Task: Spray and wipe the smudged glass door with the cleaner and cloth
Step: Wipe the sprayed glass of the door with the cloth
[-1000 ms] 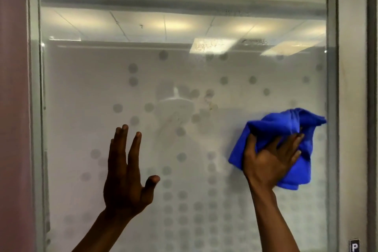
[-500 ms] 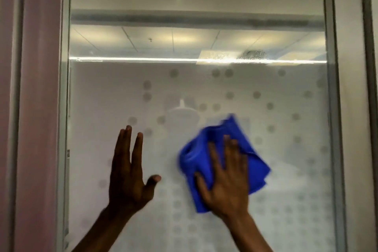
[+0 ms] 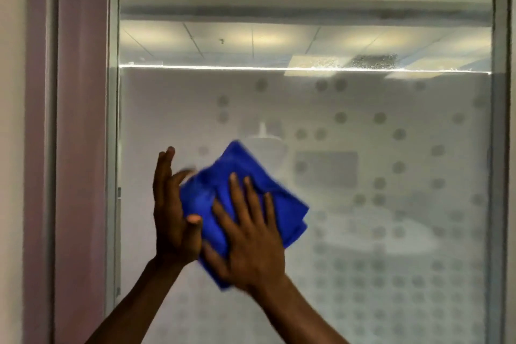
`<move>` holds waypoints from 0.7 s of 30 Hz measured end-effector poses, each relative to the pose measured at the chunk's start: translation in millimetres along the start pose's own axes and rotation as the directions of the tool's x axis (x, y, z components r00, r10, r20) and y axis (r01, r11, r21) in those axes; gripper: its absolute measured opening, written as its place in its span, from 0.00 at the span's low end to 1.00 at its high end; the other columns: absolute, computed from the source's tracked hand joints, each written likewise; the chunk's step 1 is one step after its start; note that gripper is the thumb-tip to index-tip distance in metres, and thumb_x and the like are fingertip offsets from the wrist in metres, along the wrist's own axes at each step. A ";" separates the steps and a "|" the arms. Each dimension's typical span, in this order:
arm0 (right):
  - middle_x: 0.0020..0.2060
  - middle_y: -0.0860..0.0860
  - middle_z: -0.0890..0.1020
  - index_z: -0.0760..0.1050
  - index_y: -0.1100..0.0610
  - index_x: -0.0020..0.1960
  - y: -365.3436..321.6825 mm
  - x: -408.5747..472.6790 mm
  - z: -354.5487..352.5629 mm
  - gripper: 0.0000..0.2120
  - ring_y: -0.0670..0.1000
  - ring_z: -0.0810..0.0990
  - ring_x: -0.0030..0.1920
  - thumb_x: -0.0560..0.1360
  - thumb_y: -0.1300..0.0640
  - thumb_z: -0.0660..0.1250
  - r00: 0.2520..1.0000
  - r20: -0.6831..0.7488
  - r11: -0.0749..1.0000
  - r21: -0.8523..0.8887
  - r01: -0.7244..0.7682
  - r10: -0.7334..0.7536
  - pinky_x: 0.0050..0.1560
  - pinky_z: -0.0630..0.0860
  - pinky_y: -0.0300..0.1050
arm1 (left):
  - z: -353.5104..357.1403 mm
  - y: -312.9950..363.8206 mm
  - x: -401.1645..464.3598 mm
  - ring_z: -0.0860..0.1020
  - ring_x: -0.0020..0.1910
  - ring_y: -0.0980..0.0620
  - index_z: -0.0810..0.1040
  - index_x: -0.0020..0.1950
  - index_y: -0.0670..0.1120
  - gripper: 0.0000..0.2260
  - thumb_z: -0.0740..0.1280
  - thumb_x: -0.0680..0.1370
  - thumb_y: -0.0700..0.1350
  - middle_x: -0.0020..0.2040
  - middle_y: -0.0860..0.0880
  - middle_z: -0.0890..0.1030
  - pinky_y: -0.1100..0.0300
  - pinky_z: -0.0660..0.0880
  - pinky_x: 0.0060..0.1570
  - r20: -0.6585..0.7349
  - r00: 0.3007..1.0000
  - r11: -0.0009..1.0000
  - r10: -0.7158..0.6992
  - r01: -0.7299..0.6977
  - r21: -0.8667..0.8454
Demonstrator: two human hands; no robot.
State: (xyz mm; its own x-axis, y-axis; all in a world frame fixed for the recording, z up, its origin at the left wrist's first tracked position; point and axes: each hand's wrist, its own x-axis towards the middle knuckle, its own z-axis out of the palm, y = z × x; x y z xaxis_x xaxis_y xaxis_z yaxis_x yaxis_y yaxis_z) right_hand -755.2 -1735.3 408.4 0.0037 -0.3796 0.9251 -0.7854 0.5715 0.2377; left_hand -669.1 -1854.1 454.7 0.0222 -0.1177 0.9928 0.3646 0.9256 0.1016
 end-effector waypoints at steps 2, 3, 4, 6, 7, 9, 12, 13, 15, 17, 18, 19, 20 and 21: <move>0.84 0.52 0.53 0.59 0.43 0.81 -2.6 -48.0 9.3 0.37 0.57 0.51 0.84 0.77 0.30 0.60 0.993 0.073 0.995 -0.021 0.095 -0.093 0.76 0.59 0.62 | -6.3 -0.9 1.6 0.63 0.79 0.42 0.73 0.68 0.39 0.41 0.46 0.77 0.72 0.79 0.39 0.63 0.53 0.64 0.75 -0.013 0.998 0.998 -0.055 0.055 0.000; 0.84 0.51 0.54 0.59 0.41 0.81 0.9 -65.2 10.6 0.38 0.56 0.52 0.83 0.76 0.28 0.60 0.990 0.085 0.993 -0.044 0.112 -0.108 0.75 0.60 0.62 | -8.6 -2.3 2.0 0.64 0.79 0.44 0.73 0.68 0.40 0.40 0.47 0.77 0.72 0.79 0.42 0.64 0.55 0.66 0.74 0.002 0.998 0.998 -0.056 0.056 0.017; 0.83 0.52 0.56 0.59 0.39 0.81 7.7 -76.3 10.1 0.39 0.56 0.54 0.83 0.74 0.26 0.60 0.993 0.079 0.993 -0.065 0.095 -0.089 0.74 0.60 0.62 | -10.2 -5.2 1.4 0.65 0.78 0.45 0.72 0.69 0.41 0.39 0.48 0.77 0.72 0.80 0.43 0.63 0.58 0.67 0.73 0.034 0.998 0.998 -0.048 0.046 0.043; 0.81 0.57 0.61 0.64 0.39 0.79 29.2 -80.3 4.2 0.42 0.60 0.58 0.82 0.69 0.22 0.61 0.999 0.010 0.995 -0.087 -0.046 0.048 0.75 0.60 0.66 | -12.9 -11.8 -0.9 0.64 0.79 0.45 0.72 0.70 0.41 0.38 0.51 0.78 0.70 0.80 0.44 0.62 0.65 0.64 0.74 0.107 0.994 0.996 -0.014 0.004 0.088; 0.80 0.60 0.62 0.65 0.40 0.78 45.0 -74.6 -2.1 0.43 0.62 0.59 0.81 0.68 0.22 0.62 0.987 -0.042 0.983 -0.098 -0.158 0.155 0.75 0.58 0.68 | -13.1 -14.4 -2.3 0.63 0.79 0.45 0.71 0.71 0.40 0.38 0.52 0.78 0.70 0.80 0.43 0.61 0.66 0.63 0.74 0.129 0.992 0.995 0.005 -0.018 0.102; 0.80 0.66 0.59 0.63 0.44 0.79 84.3 -48.6 -19.6 0.46 0.68 0.57 0.81 0.67 0.23 0.61 0.902 -0.149 0.897 -0.126 -0.424 0.405 0.76 0.54 0.71 | -11.2 -15.7 -3.7 0.62 0.80 0.43 0.70 0.71 0.40 0.38 0.53 0.78 0.70 0.80 0.42 0.61 0.66 0.63 0.75 0.128 0.991 0.991 0.029 -0.046 0.128; 0.81 0.68 0.54 0.58 0.48 0.82 144.9 19.6 -53.1 0.48 0.70 0.52 0.81 0.69 0.23 0.55 0.689 -0.274 0.698 -0.077 -0.712 0.671 0.77 0.51 0.74 | -5.5 -13.0 -4.5 0.61 0.81 0.41 0.68 0.73 0.42 0.38 0.52 0.77 0.70 0.81 0.42 0.60 0.44 0.73 0.70 0.113 0.992 0.984 0.053 -0.072 0.164; 0.81 0.68 0.52 0.57 0.48 0.82 160.6 47.0 -63.6 0.48 0.69 0.50 0.82 0.70 0.23 0.53 0.640 -0.284 0.660 -0.029 -0.750 0.714 0.77 0.50 0.74 | -4.4 -12.8 -4.6 0.60 0.81 0.41 0.67 0.74 0.43 0.38 0.52 0.76 0.71 0.81 0.42 0.59 0.39 0.76 0.66 0.111 0.992 0.983 0.058 -0.076 0.165; 0.82 0.66 0.49 0.56 0.50 0.82 181.5 103.6 -80.1 0.50 0.68 0.46 0.82 0.69 0.22 0.51 0.596 -0.279 0.633 0.061 -0.772 0.753 0.77 0.46 0.74 | -3.5 -13.7 -5.2 0.60 0.81 0.40 0.66 0.74 0.43 0.39 0.52 0.76 0.72 0.81 0.43 0.59 0.38 0.77 0.63 0.112 0.991 0.984 0.069 -0.086 0.157; 0.83 0.64 0.47 0.55 0.50 0.83 183.5 155.7 -91.2 0.50 0.65 0.44 0.83 0.69 0.21 0.50 0.614 -0.274 0.657 0.106 -0.746 0.741 0.78 0.44 0.73 | -3.0 -13.4 -6.0 0.59 0.81 0.40 0.65 0.74 0.43 0.40 0.51 0.75 0.72 0.82 0.43 0.58 0.47 0.74 0.67 0.115 0.989 0.983 0.092 -0.108 0.145; 0.83 0.62 0.47 0.54 0.48 0.83 175.9 177.7 -92.8 0.50 0.64 0.44 0.83 0.69 0.21 0.51 0.647 -0.274 0.692 0.111 -0.714 0.712 0.78 0.44 0.72 | -2.6 -13.4 -6.0 0.59 0.81 0.39 0.65 0.74 0.42 0.41 0.51 0.75 0.73 0.82 0.43 0.58 0.54 0.71 0.71 0.113 0.989 0.984 0.101 -0.116 0.138; 0.83 0.61 0.48 0.53 0.47 0.83 162.7 195.2 -91.4 0.49 0.63 0.44 0.83 0.69 0.21 0.52 0.692 -0.280 0.737 0.096 -0.669 0.665 0.79 0.43 0.71 | -2.9 -12.8 -5.8 0.59 0.81 0.40 0.64 0.75 0.42 0.41 0.51 0.75 0.73 0.81 0.42 0.58 0.61 0.66 0.73 0.107 0.989 0.986 0.101 -0.114 0.123; 0.83 0.60 0.50 0.54 0.45 0.83 145.4 208.1 -87.1 0.48 0.62 0.46 0.83 0.70 0.21 0.52 0.744 -0.297 0.791 0.068 -0.609 0.598 0.79 0.44 0.69 | -3.3 -11.2 -4.8 0.59 0.81 0.40 0.64 0.75 0.41 0.42 0.51 0.75 0.73 0.81 0.41 0.58 0.66 0.63 0.74 0.094 0.991 0.989 0.094 -0.103 0.104; 0.83 0.59 0.51 0.55 0.45 0.83 125.4 217.1 -81.3 0.48 0.62 0.48 0.83 0.70 0.21 0.53 0.797 -0.311 0.845 0.041 -0.533 0.517 0.80 0.45 0.68 | -3.7 -10.3 -4.2 0.59 0.81 0.40 0.64 0.75 0.40 0.42 0.51 0.76 0.72 0.81 0.39 0.59 0.66 0.61 0.75 0.073 0.994 0.992 0.084 -0.090 0.085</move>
State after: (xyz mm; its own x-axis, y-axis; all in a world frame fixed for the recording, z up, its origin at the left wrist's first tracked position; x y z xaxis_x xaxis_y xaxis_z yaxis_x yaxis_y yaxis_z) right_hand -802.5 -1686.9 663.2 -0.2107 0.2198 0.9525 -0.6915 0.6553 -0.3041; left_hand -669.6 -1864.5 449.2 -0.0152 -0.0127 0.9998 0.2810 0.9596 0.0165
